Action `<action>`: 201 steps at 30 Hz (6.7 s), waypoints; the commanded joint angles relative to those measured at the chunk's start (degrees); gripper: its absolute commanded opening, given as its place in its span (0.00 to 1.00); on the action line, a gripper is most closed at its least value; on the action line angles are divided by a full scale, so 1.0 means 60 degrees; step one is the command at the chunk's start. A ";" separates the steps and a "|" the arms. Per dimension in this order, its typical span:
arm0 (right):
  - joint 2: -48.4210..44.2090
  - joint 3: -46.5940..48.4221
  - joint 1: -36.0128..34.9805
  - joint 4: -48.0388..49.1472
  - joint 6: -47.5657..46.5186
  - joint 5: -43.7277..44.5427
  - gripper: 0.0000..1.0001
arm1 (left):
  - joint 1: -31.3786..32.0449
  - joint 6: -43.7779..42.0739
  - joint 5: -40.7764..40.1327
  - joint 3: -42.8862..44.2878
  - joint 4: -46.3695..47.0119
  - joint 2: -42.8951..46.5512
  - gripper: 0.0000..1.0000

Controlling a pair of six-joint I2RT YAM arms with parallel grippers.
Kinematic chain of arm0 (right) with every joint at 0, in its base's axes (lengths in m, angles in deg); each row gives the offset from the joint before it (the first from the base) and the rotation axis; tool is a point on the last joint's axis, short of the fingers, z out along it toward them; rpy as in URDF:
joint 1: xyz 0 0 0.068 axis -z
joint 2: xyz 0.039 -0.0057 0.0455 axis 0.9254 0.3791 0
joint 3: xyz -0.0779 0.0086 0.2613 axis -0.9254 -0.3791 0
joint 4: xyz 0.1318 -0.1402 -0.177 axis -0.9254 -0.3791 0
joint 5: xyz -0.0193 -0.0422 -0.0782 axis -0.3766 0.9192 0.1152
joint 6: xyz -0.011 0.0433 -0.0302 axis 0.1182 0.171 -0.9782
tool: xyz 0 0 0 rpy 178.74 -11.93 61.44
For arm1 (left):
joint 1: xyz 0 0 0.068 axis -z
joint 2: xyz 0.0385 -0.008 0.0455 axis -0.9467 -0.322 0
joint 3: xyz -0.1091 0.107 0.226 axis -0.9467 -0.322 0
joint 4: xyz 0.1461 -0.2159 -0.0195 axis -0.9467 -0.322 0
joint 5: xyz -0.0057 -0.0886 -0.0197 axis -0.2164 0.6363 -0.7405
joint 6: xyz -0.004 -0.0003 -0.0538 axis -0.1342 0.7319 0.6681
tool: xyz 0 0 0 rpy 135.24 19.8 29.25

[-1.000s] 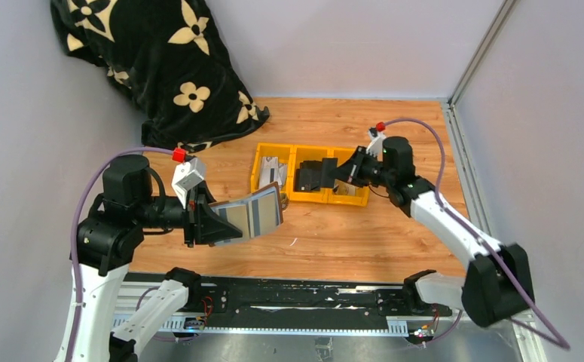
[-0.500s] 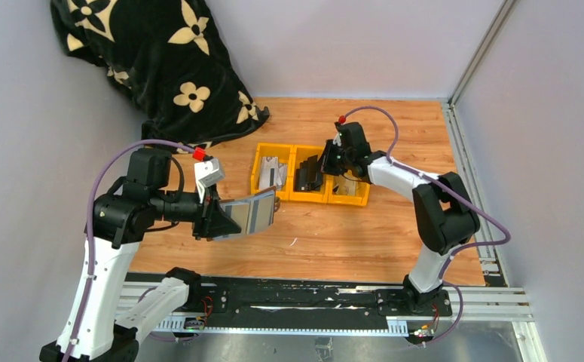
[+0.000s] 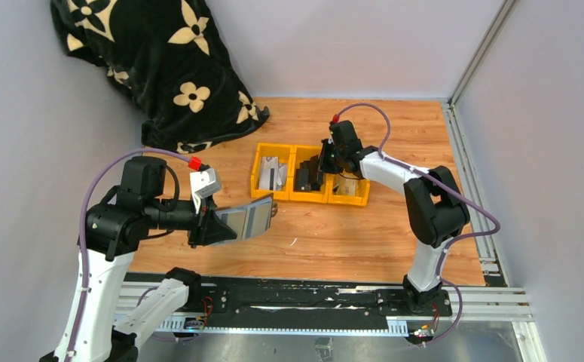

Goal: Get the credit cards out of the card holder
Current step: Place the credit card in the storage box, then remove the credit card from the card holder.

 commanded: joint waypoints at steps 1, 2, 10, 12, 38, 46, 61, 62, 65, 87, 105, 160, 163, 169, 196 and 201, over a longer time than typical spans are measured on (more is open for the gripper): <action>-0.0094 0.0093 -0.0151 -0.0569 -0.0285 0.0645 0.00 | 0.0060 -0.0212 0.0142 0.0132 0.0053 0.0082 0.00; -0.0146 0.0055 -0.0150 -0.0577 -0.0281 0.0690 0.00 | 0.0060 -0.0213 0.0176 0.0133 0.0042 0.0075 0.00; -0.0773 -0.0009 -0.0194 -0.0746 -0.0372 0.0871 0.27 | 0.0052 -0.0169 0.0319 0.0292 0.0056 0.0250 0.00; -0.0986 -0.0023 -0.0195 -0.0773 -0.0372 0.0817 0.31 | 0.0056 -0.0162 0.0334 0.0302 0.0055 0.0324 0.00; -0.5746 -0.0347 -0.2196 0.4782 0.1566 -0.7549 0.77 | 0.0155 -0.0769 0.1050 0.0647 -0.0304 0.0599 0.00; -0.5533 0.0641 -0.4913 0.3105 -0.0921 -0.8077 0.80 | 0.0213 -0.0827 0.0704 0.0611 -0.0296 0.0734 0.00; -0.4853 0.2995 -0.6895 -0.2301 -0.5754 -0.3023 0.78 | 0.0510 -0.0712 0.0707 0.0864 -0.0362 0.0994 0.00; -0.5031 0.2989 -0.6896 -0.2245 -0.5936 -0.2767 0.79 | 0.0524 -0.0700 0.0713 0.0883 -0.0387 0.1000 0.00; -0.5480 0.2915 -0.6903 -0.1960 -0.6297 -0.2161 0.82 | 0.0547 -0.0628 0.0736 0.0905 -0.0384 0.1024 0.00; -0.3422 0.4971 -0.6892 -0.4403 -0.6987 -0.3593 0.37 | 0.0660 -0.0846 0.0016 0.1450 -0.0399 0.0813 0.00; -0.4969 0.2278 -0.5734 -0.0752 -0.3932 -0.4048 0.00 | 0.0660 -0.1377 -0.0658 0.1006 -0.0412 0.1022 0.54; -0.2612 0.6048 -0.9145 -0.3062 -0.3357 0.6042 0.00 | 0.0646 0.1084 -0.2093 -0.0758 0.3738 0.2234 0.94; -0.2601 0.6091 -0.9138 -0.3121 -0.3421 0.6109 0.00 | 0.0646 0.0923 -0.2102 -0.0838 0.3644 0.2362 0.94; -0.2658 0.6015 -0.9145 -0.3056 -0.3405 0.6019 0.00 | 0.0646 0.0740 -0.3507 -0.0583 0.3796 0.2371 0.85; -0.4189 0.3841 -0.9175 -0.1319 -0.3679 0.5224 0.00 | 0.0646 0.0722 -0.4858 -0.0236 0.4335 0.2975 0.78; -0.4443 0.3535 -0.9175 -0.1119 -0.3765 0.5058 0.00 | 0.0646 0.0777 -0.4916 -0.0147 0.4332 0.2978 0.69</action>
